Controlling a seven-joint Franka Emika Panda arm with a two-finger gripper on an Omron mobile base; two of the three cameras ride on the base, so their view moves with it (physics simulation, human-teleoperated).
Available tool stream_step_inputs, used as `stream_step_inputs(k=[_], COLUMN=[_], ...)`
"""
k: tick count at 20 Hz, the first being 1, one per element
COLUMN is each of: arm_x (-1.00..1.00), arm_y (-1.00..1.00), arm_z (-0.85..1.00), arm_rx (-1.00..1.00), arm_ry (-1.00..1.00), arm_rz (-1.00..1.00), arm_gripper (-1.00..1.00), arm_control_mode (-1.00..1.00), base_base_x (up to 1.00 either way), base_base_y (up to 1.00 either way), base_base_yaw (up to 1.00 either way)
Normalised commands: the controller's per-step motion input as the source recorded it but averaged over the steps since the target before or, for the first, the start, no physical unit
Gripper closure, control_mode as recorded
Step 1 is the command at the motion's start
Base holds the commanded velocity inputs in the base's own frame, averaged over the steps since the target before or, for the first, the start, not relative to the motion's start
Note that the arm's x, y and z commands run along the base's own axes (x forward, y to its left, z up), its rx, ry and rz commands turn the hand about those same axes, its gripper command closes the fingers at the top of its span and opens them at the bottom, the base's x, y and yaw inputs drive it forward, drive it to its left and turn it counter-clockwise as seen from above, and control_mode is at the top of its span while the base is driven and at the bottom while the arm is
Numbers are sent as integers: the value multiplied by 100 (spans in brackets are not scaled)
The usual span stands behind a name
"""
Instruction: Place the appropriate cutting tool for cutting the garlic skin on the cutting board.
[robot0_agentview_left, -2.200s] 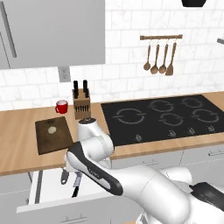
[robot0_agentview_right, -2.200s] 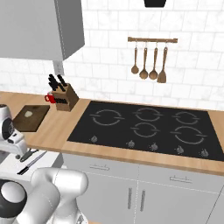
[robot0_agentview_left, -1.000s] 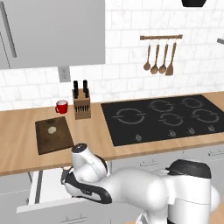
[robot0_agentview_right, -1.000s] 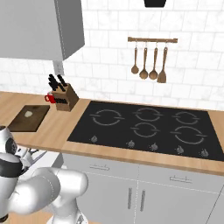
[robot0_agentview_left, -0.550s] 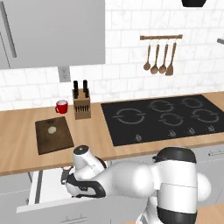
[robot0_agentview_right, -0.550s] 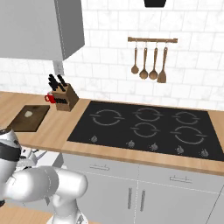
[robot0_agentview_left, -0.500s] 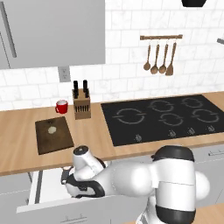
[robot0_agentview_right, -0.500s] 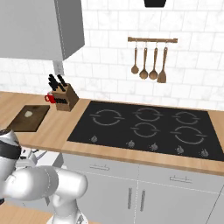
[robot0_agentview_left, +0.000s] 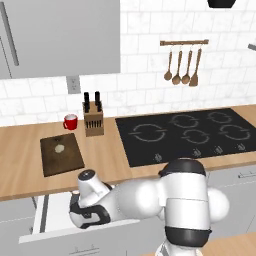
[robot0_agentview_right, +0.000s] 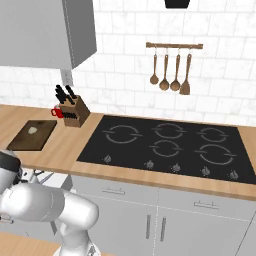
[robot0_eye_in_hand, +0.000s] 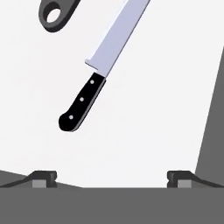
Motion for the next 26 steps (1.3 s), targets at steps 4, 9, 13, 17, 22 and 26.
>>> stream_step_inputs(k=[4, 9, 13, 17, 22, 26], arm_x=[-14, -16, -3, 19, -22, -51], arm_y=[10, 6, 6, 7, 0, 0], arm_z=[0, -6, -19, -9, -2, 0], arm_rx=[0, 0, 0, -2, 0, 0], arm_ry=[0, 2, 2, 0, 1, 8], arm_rz=[0, 0, 0, 0, 0, 0], arm_gripper=[-100, -100, -100, -100, -100, -100], arm_control_mode=[-100, -100, -100, -100, -100, -100], base_base_x=[0, 0, 0, 0, 0, 0], base_base_y=[0, 0, 0, 0, 0, 0], base_base_yaw=[0, 0, 0, 0, 0, 0])
